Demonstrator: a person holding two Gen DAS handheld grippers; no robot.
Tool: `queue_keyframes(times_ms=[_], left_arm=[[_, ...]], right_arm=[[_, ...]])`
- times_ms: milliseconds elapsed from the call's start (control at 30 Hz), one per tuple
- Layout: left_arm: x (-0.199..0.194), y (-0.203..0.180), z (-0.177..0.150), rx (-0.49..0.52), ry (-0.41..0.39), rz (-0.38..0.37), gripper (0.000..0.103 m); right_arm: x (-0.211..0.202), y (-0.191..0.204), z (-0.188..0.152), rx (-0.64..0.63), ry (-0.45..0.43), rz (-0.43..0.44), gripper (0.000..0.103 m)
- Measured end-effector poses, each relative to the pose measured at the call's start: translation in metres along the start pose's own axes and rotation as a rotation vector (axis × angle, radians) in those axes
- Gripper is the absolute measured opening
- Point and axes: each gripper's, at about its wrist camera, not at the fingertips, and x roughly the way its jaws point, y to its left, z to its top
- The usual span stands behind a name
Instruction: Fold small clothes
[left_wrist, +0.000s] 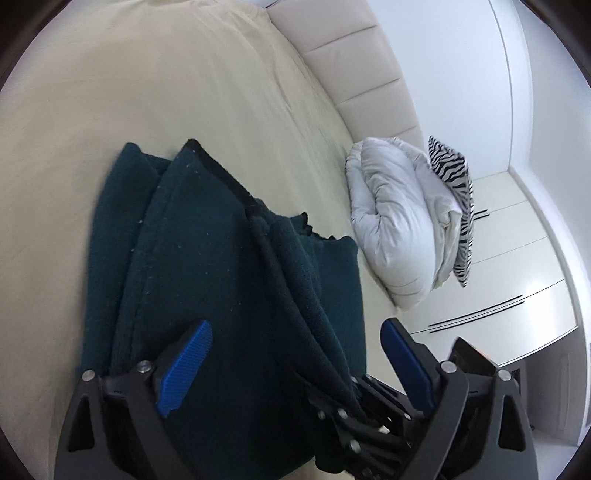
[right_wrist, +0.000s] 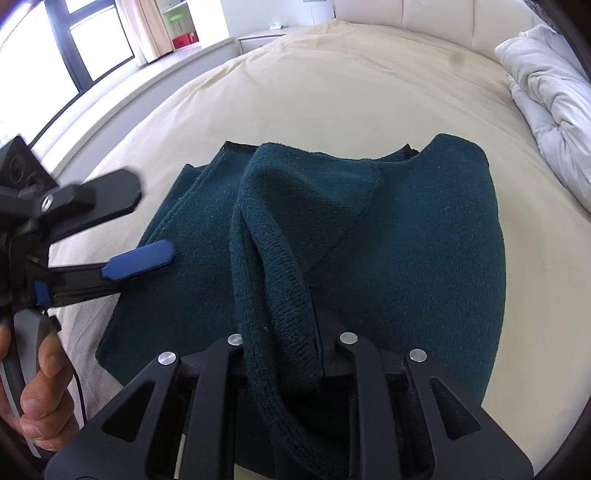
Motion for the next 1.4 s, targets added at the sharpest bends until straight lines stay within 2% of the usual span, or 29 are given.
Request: queue_keyframes(times_ms=[67,100,133,200,300,367,400,433,467,533,567,667,833,1033,1167,1333,1400], left_arm=[[0.013,-0.006,0.001,0.008,0.042,0.004,0.094],[0.018,-0.009,0.001,0.014,0.052,0.023,0.094],[0.022,-0.012,0.0,0.021,0.054,0.036,0.094],[0.032,-0.018,-0.001,0.034,0.073,0.06,0.092],[0.042,-0.02,-0.005,0.049,0.108,0.098,0.074],[0.046,-0.02,-0.007,0.053,0.125,0.117,0.057],[0.05,-0.02,-0.007,0.049,0.139,0.123,0.053],[0.051,-0.019,-0.007,0.046,0.143,0.135,0.044],[0.05,-0.018,-0.006,0.048,0.137,0.151,0.03],[0.046,-0.016,-0.006,0.054,0.138,0.152,0.018],[0.044,-0.015,-0.005,0.057,0.139,0.149,0.015],[0.032,-0.014,-0.001,0.078,0.14,0.141,0.013],[-0.007,0.004,0.018,0.047,0.088,0.116,0.012],[-0.042,0.027,0.038,0.025,0.083,0.12,0.012],[-0.049,0.036,0.043,0.023,0.077,0.124,0.012],[-0.045,0.063,0.043,-0.036,0.072,0.135,0.013],[-0.04,0.076,0.04,-0.072,0.071,0.138,0.017]], right_arm=[[-0.009,0.002,-0.012,0.001,0.0,0.042,0.032],[-0.019,0.001,-0.022,-0.004,-0.009,0.068,0.043],[-0.027,0.002,-0.032,-0.014,-0.025,0.083,0.048],[-0.04,0.003,-0.049,-0.023,-0.041,0.098,0.048],[-0.063,-0.009,-0.079,0.009,-0.058,0.165,0.048],[-0.082,-0.019,-0.097,0.031,-0.088,0.196,0.048],[-0.09,-0.024,-0.104,0.045,-0.107,0.218,0.048],[-0.1,-0.031,-0.111,0.062,-0.134,0.233,0.048],[-0.107,-0.036,-0.117,0.073,-0.152,0.233,0.048],[-0.12,-0.046,-0.125,0.092,-0.197,0.253,0.048],[-0.118,-0.049,-0.122,0.1,-0.215,0.245,0.048],[-0.119,-0.059,-0.126,0.131,-0.222,0.182,0.048],[-0.111,-0.064,-0.123,0.15,-0.22,0.083,0.048],[-0.081,-0.045,-0.103,0.055,-0.19,0.018,0.048],[-0.058,-0.032,-0.087,0.022,-0.172,0.001,0.049],[-0.039,-0.015,-0.072,-0.025,-0.145,-0.032,0.051],[-0.038,-0.014,-0.075,-0.022,-0.148,-0.032,0.053]])
